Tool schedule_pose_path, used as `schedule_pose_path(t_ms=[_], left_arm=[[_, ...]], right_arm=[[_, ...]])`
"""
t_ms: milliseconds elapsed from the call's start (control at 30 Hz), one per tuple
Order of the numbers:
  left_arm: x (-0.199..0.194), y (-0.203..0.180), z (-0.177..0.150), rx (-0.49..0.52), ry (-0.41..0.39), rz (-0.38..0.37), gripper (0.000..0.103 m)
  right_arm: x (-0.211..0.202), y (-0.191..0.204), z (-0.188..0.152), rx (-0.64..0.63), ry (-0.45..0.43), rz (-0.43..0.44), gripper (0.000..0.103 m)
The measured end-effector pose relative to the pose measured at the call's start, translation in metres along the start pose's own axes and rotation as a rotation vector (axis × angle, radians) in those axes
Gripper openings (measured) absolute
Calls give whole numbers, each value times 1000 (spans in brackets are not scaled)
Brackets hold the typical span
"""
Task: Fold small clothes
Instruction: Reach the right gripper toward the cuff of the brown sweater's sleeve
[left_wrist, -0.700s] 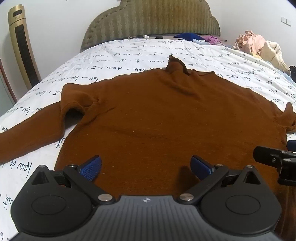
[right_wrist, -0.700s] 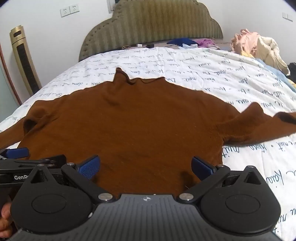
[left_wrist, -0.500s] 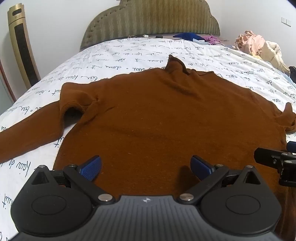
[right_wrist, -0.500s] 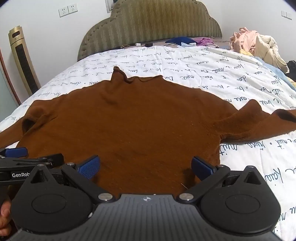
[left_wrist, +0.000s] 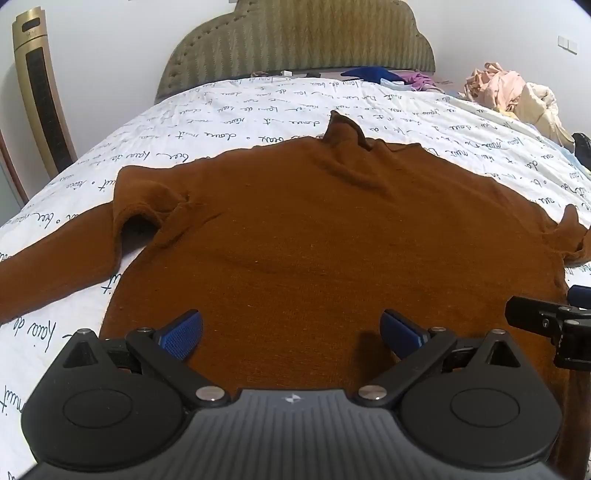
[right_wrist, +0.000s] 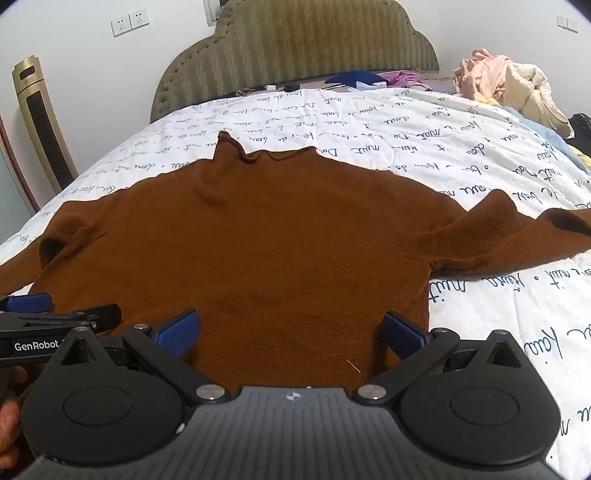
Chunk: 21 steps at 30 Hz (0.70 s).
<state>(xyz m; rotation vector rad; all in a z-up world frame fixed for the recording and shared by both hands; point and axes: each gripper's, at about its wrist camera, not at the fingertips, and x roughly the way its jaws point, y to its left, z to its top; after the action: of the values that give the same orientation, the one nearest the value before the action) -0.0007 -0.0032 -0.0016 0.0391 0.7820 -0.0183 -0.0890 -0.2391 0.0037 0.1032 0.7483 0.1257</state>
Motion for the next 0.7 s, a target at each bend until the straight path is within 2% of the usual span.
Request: schedule_pose_path(t_ms=[167, 333, 700], left_arm=[[-1, -2, -1, 4, -6, 23, 103], [1, -2, 0, 3, 2, 15, 103], [2, -13, 3, 49, -7, 5, 103]], right_arm=[[-1, -2, -1, 1, 0, 19, 103], [-2, -3, 0, 6, -13, 13, 103], [-5, -6, -1, -3, -37, 56, 103]])
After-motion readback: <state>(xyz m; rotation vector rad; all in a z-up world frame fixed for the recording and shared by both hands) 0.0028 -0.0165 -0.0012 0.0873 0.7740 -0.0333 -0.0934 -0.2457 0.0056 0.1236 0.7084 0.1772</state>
